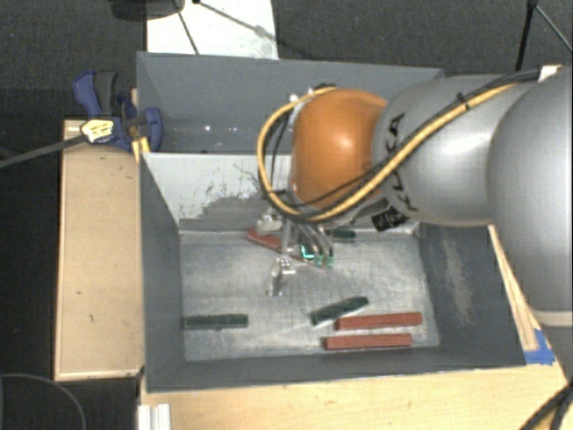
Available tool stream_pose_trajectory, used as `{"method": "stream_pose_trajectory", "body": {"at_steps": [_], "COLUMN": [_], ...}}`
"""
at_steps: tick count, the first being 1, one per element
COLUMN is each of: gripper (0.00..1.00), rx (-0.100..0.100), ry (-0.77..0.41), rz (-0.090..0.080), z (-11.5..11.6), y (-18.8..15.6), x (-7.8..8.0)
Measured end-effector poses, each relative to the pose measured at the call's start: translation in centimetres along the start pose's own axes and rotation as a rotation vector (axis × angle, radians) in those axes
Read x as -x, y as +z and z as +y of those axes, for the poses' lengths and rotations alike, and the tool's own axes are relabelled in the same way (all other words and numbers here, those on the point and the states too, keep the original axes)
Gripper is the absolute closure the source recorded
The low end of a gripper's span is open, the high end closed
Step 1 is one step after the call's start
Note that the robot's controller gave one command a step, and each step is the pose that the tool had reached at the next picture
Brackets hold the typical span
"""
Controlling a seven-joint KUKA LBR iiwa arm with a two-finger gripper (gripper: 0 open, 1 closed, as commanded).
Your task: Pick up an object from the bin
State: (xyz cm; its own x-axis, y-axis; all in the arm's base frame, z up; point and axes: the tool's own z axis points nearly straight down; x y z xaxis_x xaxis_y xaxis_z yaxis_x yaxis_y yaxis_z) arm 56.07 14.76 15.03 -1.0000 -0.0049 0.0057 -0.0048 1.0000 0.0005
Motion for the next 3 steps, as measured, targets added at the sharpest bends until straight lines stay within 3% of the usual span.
{"method": "stream_pose_trajectory", "body": {"at_steps": [1, 2, 3], "gripper": [0.0, 1.0, 1.0], "rx": [0.001, 0.001, 0.001], "ry": [0.003, -0.159, -0.159], "rz": [-0.008, -0.008, -0.008], "z": [-0.1, 3.3, 3.3], "y": [-0.4, 7.8, 7.8], "x": [0.2, -4.3, -4.3]}}
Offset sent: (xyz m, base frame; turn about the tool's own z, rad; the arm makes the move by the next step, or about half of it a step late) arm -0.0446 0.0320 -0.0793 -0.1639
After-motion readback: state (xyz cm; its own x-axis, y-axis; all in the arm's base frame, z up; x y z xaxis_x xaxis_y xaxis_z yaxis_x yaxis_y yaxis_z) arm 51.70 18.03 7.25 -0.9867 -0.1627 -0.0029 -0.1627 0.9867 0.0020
